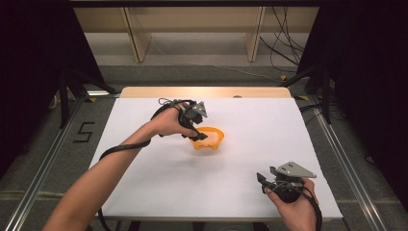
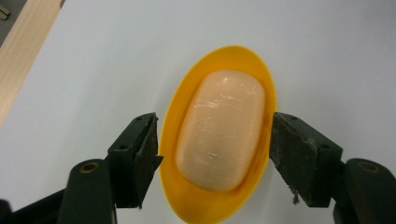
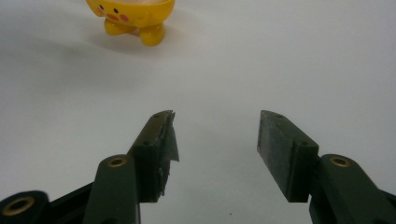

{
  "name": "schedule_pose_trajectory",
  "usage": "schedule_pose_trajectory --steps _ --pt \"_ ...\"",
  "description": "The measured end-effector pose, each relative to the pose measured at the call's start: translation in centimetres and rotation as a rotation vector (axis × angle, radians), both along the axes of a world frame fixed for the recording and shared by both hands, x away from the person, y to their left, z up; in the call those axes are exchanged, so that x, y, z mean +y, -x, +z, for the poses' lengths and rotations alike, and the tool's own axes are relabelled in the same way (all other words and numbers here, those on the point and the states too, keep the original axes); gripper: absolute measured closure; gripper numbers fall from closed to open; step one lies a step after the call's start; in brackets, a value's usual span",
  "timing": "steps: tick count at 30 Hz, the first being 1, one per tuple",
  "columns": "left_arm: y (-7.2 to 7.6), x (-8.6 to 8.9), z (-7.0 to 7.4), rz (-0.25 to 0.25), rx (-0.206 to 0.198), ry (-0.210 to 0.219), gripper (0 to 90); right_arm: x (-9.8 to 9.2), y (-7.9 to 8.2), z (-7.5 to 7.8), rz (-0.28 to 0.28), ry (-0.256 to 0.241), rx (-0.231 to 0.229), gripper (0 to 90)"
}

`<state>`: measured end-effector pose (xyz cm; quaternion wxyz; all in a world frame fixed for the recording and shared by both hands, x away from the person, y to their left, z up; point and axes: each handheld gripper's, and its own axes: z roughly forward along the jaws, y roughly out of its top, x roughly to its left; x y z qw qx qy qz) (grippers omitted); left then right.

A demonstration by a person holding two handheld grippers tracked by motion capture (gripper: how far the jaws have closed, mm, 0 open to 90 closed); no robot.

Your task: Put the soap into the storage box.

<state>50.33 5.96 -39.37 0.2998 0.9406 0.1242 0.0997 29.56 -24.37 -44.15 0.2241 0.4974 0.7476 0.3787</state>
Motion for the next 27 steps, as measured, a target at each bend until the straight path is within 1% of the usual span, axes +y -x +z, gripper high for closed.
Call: schedule_pose_trajectory --steps 1,2,3,4,5,7,8,9,10,11,13,14,15,16,17,18,19,20,21,22,24,26,27 --pt "0.4 0.3 0.3 0.001 -0.014 0.003 31.6 0.0 0.0 0.0 0.000 -0.001 -0.001 46.3" --pt "0.7 0.5 0.3 0.020 -0.014 0.030 31.5 -0.1 0.0 0.0 0.006 0.010 -0.012 46.3" --pt "1.0 0.8 0.5 0.020 -0.014 0.031 31.2 -0.1 0.0 0.1 0.004 0.011 -0.014 46.3" --pt "1.3 1.3 0.7 0.018 -0.010 0.019 30.4 -0.2 -0.1 0.0 0.022 -0.001 -0.002 46.3" --pt "1.9 1.8 0.9 0.024 -0.012 0.021 29.8 -0.2 -0.1 0.0 0.011 0.000 0.000 46.3" --pt "3.0 2.7 0.8 0.038 -0.008 0.037 29.1 -0.2 -0.1 0.0 0.014 0.004 -0.002 46.3" --pt "3.5 3.2 0.9 0.025 -0.003 0.025 29.1 -0.2 -0.1 0.0 0.010 0.015 -0.022 46.2" --pt "3.8 3.7 0.9 0.017 0.004 0.005 29.2 -0.1 -0.1 -0.1 0.017 0.011 -0.011 46.3" --pt "4.5 4.4 0.9 0.024 -0.004 0.008 29.2 0.0 -0.1 -0.1 0.015 0.012 -0.008 46.4" --pt "4.9 5.1 0.9 0.035 -0.007 0.001 29.4 0.0 -0.1 0.0 0.020 0.019 0.001 46.5" --pt "5.6 6.3 0.9 0.079 -0.002 0.009 30.4 0.1 0.0 0.0 0.024 0.008 0.007 46.5" --pt "6.1 7.1 0.8 0.128 -0.008 0.027 30.6 0.1 0.0 0.0 0.025 0.010 0.003 46.5" --pt "6.5 7.8 0.6 0.179 0.009 0.052 31.5 0.1 -0.1 0.0 0.025 0.014 0.001 46.5" --pt "6.8 8.3 0.6 0.206 0.018 0.065 31.8 0.1 -0.1 -0.1 0.024 0.016 0.002 46.5" --pt "7.3 9.1 0.3 0.252 0.029 0.081 31.8 0.4 0.1 0.0 -0.006 -0.009 0.036 46.5" --pt "7.6 9.6 0.1 0.269 0.027 0.089 31.9 0.1 -0.2 -0.2 0.028 0.019 0.000 46.5" --pt "8.0 10.3 -0.1 0.287 0.021 0.091 31.9 0.1 -0.2 -0.2 0.028 0.024 0.003 46.5" --pt "8.6 11.1 -0.5 0.292 0.015 0.075 31.9 0.2 -0.2 -0.2 0.033 0.018 0.009 46.5" --pt "9.1 11.7 -0.8 0.292 0.019 0.080 31.8 0.2 -0.2 -0.2 0.033 0.011 0.004 46.5" --pt "9.6 12.1 -1.1 0.298 0.025 0.077 31.8 0.5 0.0 -0.2 0.016 -0.006 0.012 46.5" --pt "10.9 13.4 -2.0 0.311 0.029 0.076 31.8 0.3 -0.1 -0.2 0.029 0.019 -0.005 46.4" --pt "12.2 14.7 -2.9 0.325 0.028 0.076 31.8 0.3 -0.2 -0.2 0.035 0.013 0.008 46.4" --pt "12.9 15.3 -3.4 0.349 0.044 0.082 31.8 0.2 -0.2 -0.3 0.032 0.026 -0.002 46.4"
